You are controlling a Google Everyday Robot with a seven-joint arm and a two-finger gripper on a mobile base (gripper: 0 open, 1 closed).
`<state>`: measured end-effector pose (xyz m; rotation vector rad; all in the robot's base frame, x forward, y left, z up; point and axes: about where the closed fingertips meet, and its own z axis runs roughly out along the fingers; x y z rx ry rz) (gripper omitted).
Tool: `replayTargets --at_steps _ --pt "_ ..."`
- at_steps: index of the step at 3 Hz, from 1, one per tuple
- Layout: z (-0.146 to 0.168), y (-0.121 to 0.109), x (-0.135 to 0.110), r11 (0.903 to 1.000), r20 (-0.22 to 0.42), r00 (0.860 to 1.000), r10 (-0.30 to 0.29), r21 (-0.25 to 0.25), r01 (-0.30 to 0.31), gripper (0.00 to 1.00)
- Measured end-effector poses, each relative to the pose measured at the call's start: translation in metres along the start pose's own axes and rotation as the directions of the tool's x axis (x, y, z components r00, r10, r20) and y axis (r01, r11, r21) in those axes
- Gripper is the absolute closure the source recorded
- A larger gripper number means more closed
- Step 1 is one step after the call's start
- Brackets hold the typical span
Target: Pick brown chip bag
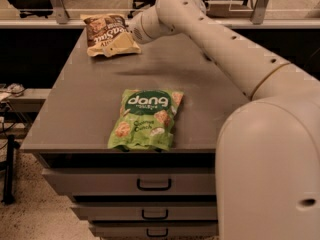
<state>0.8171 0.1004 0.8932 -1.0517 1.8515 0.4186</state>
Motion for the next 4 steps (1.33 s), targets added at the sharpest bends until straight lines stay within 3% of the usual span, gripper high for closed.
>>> replayTargets --at_steps 2,3,4 --pt "0.076 -0.028 0.008 0.9964 -0.001 0.997 0.078 0.034 -0.078 0.0" --pt "0.09 -0.03 0.007 0.995 0.008 0.995 0.099 0.016 -0.099 0.15" --pt "0.094 -0.028 0.003 0.9952 0.014 0.995 0.098 -0.001 -0.098 0.39"
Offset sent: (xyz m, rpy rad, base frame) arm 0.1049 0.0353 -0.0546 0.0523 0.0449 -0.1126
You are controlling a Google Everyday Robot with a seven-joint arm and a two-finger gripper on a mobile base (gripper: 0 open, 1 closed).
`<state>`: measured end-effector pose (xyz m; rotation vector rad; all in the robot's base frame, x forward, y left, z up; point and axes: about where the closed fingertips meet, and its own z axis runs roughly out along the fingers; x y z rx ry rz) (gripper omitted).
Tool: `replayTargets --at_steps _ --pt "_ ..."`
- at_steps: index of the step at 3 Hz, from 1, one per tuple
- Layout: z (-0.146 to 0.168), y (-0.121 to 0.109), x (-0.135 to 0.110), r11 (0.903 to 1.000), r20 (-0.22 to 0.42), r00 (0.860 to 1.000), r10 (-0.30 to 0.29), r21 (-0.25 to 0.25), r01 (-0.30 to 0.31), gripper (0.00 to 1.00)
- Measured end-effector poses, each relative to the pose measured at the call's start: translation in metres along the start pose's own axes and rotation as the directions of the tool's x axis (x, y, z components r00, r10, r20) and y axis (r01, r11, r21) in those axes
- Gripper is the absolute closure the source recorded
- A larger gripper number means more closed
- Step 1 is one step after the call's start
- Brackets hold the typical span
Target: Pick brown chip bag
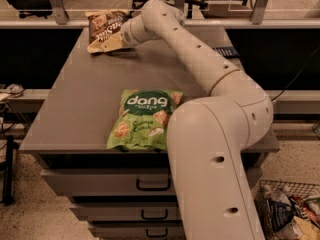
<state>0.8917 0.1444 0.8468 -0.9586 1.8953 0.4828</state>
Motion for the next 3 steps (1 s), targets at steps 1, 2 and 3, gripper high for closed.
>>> replayTargets --at_steps 1,2,3 --pt "-0.017 0.002 -0.019 0.9992 0.052 0.998 -0.039 -0.001 0.04 0.69" --pt "-0.038 0.007 -0.044 0.9963 0.123 0.989 -0.085 0.005 0.085 0.94" --pt "-0.065 0.018 -0.073 0.991 0.214 0.968 -0.13 0.0 0.134 1.0"
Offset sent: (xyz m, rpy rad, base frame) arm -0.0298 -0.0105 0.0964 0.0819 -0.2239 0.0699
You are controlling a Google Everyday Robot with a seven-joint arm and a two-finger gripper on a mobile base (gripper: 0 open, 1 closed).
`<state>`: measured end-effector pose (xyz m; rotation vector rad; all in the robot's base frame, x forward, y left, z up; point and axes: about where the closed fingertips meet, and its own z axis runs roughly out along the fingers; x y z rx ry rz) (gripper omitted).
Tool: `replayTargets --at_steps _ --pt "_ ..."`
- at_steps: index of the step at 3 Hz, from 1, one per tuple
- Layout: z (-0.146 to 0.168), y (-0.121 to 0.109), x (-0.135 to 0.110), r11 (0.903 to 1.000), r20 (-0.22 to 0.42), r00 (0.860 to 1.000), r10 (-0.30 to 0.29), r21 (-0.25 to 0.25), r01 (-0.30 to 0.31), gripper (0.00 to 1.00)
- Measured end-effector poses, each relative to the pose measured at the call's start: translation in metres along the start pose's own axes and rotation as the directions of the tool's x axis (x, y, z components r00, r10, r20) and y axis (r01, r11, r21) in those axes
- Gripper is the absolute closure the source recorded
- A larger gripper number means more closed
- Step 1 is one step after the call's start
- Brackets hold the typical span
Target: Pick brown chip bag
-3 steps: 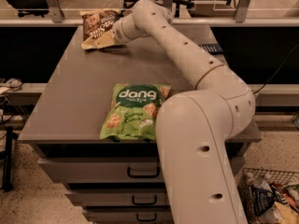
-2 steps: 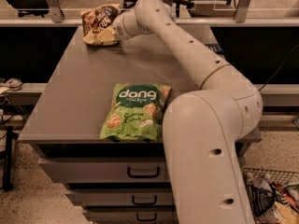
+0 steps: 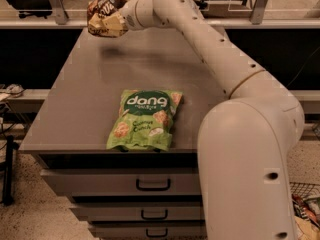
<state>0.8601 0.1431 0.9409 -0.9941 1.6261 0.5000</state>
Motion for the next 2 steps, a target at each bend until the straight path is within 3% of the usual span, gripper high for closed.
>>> replayTargets --at_steps 1,2 --pt "-0.024 0.01 -0.035 0.9981 0.108 0.993 -0.042 -0.04 0.046 1.0" --pt "-0.05 0.021 -0.06 0.9917 0.201 0.977 -0.07 -0.092 0.09 1.0"
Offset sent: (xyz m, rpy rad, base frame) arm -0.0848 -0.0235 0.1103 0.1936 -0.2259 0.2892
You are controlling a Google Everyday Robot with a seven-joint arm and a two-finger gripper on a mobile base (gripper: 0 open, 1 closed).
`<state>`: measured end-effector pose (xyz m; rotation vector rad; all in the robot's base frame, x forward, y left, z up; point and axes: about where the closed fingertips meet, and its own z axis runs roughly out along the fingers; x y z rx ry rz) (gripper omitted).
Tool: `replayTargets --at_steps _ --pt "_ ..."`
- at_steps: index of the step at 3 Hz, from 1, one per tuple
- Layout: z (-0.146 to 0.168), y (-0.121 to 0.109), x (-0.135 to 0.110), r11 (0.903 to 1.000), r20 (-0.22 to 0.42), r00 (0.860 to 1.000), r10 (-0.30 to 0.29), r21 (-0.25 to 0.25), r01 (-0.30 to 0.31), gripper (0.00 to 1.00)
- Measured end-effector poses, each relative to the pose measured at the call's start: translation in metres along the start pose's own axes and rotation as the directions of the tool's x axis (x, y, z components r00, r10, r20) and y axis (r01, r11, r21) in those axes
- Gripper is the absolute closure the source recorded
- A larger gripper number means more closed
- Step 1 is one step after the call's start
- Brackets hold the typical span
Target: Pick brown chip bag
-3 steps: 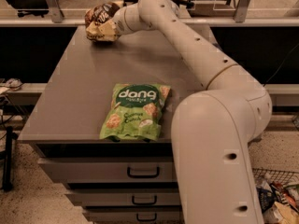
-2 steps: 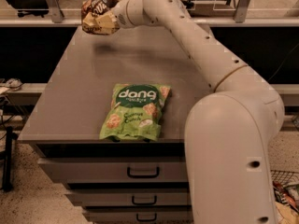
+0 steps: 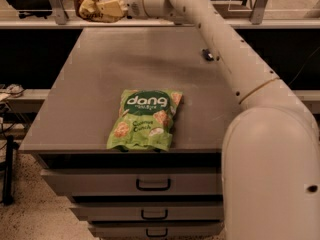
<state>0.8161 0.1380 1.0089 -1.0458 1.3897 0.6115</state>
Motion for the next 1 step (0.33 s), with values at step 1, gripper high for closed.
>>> replayTargets --at_steps 1 --pt "0.001 0.0085 -0.0064 0.9994 0.022 1.0 -0.022 -0.026 0.022 1.0"
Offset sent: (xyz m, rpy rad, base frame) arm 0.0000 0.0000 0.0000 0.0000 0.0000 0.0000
